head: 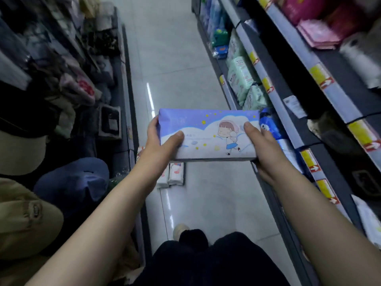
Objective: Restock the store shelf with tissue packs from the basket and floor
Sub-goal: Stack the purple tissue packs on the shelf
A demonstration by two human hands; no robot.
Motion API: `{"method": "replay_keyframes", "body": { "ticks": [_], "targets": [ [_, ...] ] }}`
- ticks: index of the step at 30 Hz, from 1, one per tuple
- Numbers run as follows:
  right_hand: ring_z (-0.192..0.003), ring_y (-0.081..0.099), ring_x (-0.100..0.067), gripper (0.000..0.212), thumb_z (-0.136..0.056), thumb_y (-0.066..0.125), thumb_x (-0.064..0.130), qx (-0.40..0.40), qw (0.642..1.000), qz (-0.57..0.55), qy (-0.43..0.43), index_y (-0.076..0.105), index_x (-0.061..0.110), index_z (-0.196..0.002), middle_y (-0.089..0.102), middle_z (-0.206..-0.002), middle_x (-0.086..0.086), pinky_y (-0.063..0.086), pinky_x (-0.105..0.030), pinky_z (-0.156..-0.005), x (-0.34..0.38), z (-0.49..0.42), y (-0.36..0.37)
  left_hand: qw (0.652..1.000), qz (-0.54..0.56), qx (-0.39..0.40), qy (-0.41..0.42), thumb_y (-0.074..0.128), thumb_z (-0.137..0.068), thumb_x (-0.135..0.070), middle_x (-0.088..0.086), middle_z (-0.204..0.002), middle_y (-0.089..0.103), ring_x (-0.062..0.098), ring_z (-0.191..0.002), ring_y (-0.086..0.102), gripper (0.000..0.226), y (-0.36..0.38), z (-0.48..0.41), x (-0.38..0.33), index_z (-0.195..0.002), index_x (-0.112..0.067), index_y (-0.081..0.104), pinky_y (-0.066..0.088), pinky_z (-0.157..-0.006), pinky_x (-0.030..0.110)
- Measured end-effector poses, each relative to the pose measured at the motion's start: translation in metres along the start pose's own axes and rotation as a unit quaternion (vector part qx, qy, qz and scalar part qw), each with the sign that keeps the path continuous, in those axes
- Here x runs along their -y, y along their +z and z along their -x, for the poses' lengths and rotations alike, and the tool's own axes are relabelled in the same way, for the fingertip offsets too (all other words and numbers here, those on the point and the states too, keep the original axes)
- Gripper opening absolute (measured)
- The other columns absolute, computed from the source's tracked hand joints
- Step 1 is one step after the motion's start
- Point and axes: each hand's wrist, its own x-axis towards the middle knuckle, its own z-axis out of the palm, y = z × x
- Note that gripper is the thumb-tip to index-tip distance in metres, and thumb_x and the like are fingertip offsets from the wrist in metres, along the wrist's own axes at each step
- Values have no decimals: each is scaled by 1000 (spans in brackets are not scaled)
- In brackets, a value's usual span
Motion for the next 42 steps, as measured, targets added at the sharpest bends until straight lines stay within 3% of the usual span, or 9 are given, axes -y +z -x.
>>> {"method": "replay_keyframes", "body": {
  "ticks": [5, 9, 17, 22, 25, 28, 34, 38, 42],
  "targets": [
    [-96, 71, -24, 50, -91, 64, 36, -80, 993, -63, -61, 45, 13, -130, 72, -108, -5, 54, -46, -92, 32, 54, -53, 993, 12, 90, 78, 62, -75, -47, -17, -134, 55, 6, -114, 61, 64, 48, 23, -56, -132, -52, 32, 44, -104, 36],
    [-89, 73, -21, 49, -90, 65, 35, -143, 978, -112, -101, 45, 14, -129, 72, -107, -6, 60, -38, -77, 47, 105, -102, 980, -3, 149, 128, 60, -73, -48, -16, -134, 55, 7, -114, 60, 74, 92, 52, -89, -139, -48, 28, 46, -96, 29],
    [-91, 73, -21, 65, -78, 73, 45, -292, 926, -134, -196, 47, 13, -128, 73, -106, -3, 55, -49, -90, 55, 251, -209, 932, -3, 293, 212, 63, -67, -51, -12, -140, 51, 5, -120, 55, 88, 189, 158, -139, -146, -36, 29, 45, -95, 25],
    [-98, 70, -19, 78, -71, 75, 50, -377, 881, -134, -253, 44, 14, -132, 70, -114, -3, 54, -46, -93, 57, 354, -264, 895, 2, 364, 257, 63, -83, -44, -14, -138, 48, 10, -120, 53, 74, 250, 232, -166, -146, -41, 25, 44, -93, 27],
    [-100, 70, -17, 91, -56, 75, 61, -420, 856, -125, -275, 47, 18, -130, 70, -115, 1, 52, -46, -96, 55, 410, -287, 872, 6, 408, 272, 62, -86, -48, -14, -144, 39, 13, -124, 48, 74, 278, 275, -178, -146, -44, 18, 42, -95, 27],
    [-105, 67, -19, 79, -62, 74, 55, -451, 828, -134, -306, 45, 21, -127, 68, -117, 1, 50, -47, -98, 53, 455, -303, 856, -6, 437, 274, 63, -71, -64, -7, -144, 39, 21, -120, 53, 75, 297, 310, -192, -130, -47, 19, 41, -106, 45],
    [-106, 67, -16, 89, -55, 74, 63, -513, 776, -89, -356, 44, 22, -129, 67, -118, 2, 51, -45, -98, 59, 526, -324, 818, 23, 486, 307, 58, -92, -42, -13, -111, 51, 9, -96, 58, 47, 334, 370, -225, -124, -33, 25, 47, -76, 30],
    [-104, 68, -18, 89, -55, 77, 56, -541, 736, -77, -399, 45, 17, -129, 68, -118, -1, 52, -45, -96, 72, 558, -334, 792, 35, 509, 337, 65, -77, -55, -9, -114, 53, 15, -102, 58, 62, 353, 399, -251, -121, -32, 27, 48, -92, 41],
    [-106, 66, -16, 72, -71, 79, 43, -564, 701, -74, -430, 44, 16, -128, 66, -120, -2, 52, -43, -96, 88, 576, -345, 764, 42, 523, 376, 59, -92, -43, -6, -122, 49, 18, -108, 54, 47, 369, 417, -274, -122, -28, 26, 43, -88, 36]
  ]
}}
